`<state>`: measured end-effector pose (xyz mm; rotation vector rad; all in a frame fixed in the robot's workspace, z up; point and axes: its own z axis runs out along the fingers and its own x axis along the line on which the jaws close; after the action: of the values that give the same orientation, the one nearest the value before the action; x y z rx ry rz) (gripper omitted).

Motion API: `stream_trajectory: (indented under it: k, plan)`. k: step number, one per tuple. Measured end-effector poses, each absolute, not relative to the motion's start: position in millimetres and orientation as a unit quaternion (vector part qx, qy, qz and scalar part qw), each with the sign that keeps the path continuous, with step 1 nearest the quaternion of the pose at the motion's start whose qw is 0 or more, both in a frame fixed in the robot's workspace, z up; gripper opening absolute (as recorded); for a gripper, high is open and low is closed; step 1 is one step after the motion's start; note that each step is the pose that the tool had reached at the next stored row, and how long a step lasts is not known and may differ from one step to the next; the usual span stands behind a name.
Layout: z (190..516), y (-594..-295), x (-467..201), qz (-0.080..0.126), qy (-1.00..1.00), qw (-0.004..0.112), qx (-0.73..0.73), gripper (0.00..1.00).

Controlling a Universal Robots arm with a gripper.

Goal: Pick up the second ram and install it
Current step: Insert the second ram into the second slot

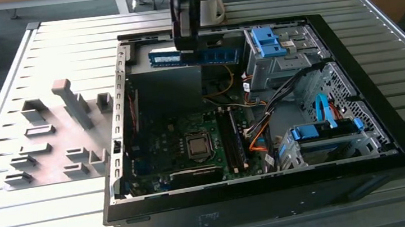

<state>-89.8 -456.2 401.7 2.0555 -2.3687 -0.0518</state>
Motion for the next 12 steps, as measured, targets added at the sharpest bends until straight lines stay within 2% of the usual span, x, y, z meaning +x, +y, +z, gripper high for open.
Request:
stream_trajectory:
  k: [12]
  plan:
    - [400.8,-456.2,-89.8,-0.016,-0.785,0.002,0.619,0.14]
